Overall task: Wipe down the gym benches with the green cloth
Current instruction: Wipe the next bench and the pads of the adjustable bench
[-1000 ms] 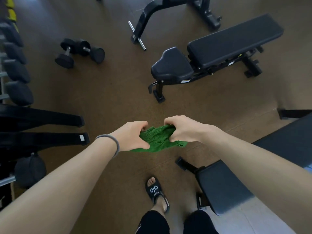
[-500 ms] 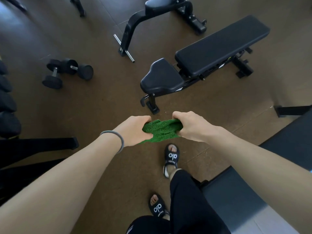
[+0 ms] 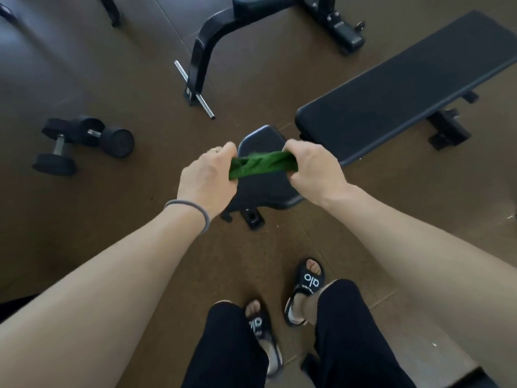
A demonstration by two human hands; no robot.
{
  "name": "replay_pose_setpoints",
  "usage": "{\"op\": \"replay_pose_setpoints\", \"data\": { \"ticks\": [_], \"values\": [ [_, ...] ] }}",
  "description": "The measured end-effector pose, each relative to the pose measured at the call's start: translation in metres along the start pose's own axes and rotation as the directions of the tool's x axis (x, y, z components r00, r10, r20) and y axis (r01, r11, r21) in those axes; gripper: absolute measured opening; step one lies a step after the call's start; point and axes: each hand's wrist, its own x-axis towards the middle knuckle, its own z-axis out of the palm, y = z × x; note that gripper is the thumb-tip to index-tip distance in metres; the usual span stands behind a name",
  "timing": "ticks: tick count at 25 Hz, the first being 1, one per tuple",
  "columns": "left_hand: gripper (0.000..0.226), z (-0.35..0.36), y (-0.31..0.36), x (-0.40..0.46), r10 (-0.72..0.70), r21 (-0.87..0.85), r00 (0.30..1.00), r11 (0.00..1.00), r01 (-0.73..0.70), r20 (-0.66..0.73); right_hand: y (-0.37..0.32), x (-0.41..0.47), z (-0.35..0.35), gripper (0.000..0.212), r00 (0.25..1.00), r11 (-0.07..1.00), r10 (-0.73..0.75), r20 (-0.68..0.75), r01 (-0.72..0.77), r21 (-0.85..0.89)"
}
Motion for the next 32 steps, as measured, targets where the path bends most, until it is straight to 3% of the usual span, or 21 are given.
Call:
{"op": "replay_pose_setpoints", "data": {
  "ticks": [2, 6, 8, 10, 11, 15, 17, 26, 29, 32],
  "values": [
    [0.028, 0.045, -0.015, 0.037, 0.037, 0.055, 0.993, 0.998, -0.031, -0.115, 0.030, 0.033, 0.043, 0.034, 0.996, 0.999, -0.023, -0.090, 0.026, 0.034],
    [0.039, 0.172, -0.052, 0.073, 0.153, 0.227, 0.978, 0.957, -0.183, 0.140, 0.099, 0.045, 0.158, 0.041, 1.000, 0.999, -0.020, -0.015, 0.021, 0.039],
    [0.042, 0.218, -0.063, 0.087, 0.218, 0.201, 0.972, 0.952, -0.230, 0.084, 0.135, 0.048, 0.195, 0.033, 0.983, 0.997, 0.014, -0.184, -0.001, 0.072],
    [0.048, 0.242, -0.064, 0.110, 0.286, 0.165, 0.957, 0.947, -0.274, -0.055, 0.159, 0.057, 0.215, 0.029, 0.904, 0.991, 0.112, -0.413, -0.074, 0.108],
    [0.052, 0.250, -0.065, 0.124, 0.297, 0.172, 0.952, 0.944, -0.282, -0.070, 0.164, 0.062, 0.221, 0.031, 0.867, 0.981, 0.188, -0.462, -0.141, 0.136],
    [0.059, 0.282, -0.075, 0.170, 0.309, 0.153, 0.949, 0.937, -0.315, 0.064, 0.162, 0.076, 0.236, 0.035, 0.845, 0.855, 0.473, -0.249, -0.372, 0.361],
    [0.059, 0.296, -0.077, 0.177, 0.333, 0.147, 0.940, 0.929, -0.340, 0.068, 0.160, 0.075, 0.236, 0.035, 0.805, 0.792, 0.552, -0.217, -0.425, 0.438],
    [0.068, 0.297, -0.066, 0.140, 0.530, 0.121, 0.839, 0.831, -0.543, 0.123, 0.152, 0.073, 0.237, 0.056, 0.711, 0.654, 0.677, -0.192, -0.460, 0.601],
    [0.056, 0.293, -0.067, 0.176, 0.534, 0.098, 0.838, 0.833, -0.544, 0.114, 0.147, 0.075, 0.241, 0.060, 0.692, 0.673, 0.682, -0.236, -0.469, 0.572],
    [0.054, 0.292, -0.056, 0.214, 0.452, 0.084, 0.888, 0.884, -0.459, 0.089, 0.145, 0.074, 0.239, 0.062, 0.661, 0.660, 0.708, -0.248, -0.495, 0.565]
  ]
}}
